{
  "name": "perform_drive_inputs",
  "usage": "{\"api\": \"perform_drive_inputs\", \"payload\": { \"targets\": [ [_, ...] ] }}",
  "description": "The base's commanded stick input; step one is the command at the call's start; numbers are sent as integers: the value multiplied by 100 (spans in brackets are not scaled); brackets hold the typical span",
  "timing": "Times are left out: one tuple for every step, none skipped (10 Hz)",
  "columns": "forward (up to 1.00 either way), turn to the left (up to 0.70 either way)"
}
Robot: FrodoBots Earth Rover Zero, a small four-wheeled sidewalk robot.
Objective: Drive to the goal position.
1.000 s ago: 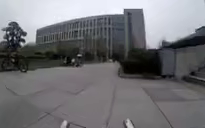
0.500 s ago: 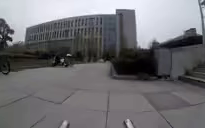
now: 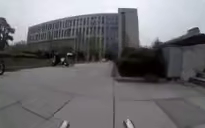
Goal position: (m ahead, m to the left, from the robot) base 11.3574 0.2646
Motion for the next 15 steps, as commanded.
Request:
{"api": "perform_drive_inputs", "payload": {
  "targets": [
    [85, -2],
    [85, -2],
    [85, -2],
    [85, -2],
    [85, -2],
    [85, -2],
    [85, -2],
    [85, -2],
    [85, -2],
    [85, -2],
    [85, -2],
    [85, -2],
    [85, -2],
    [85, -2],
    [85, -2]
  ]
}}
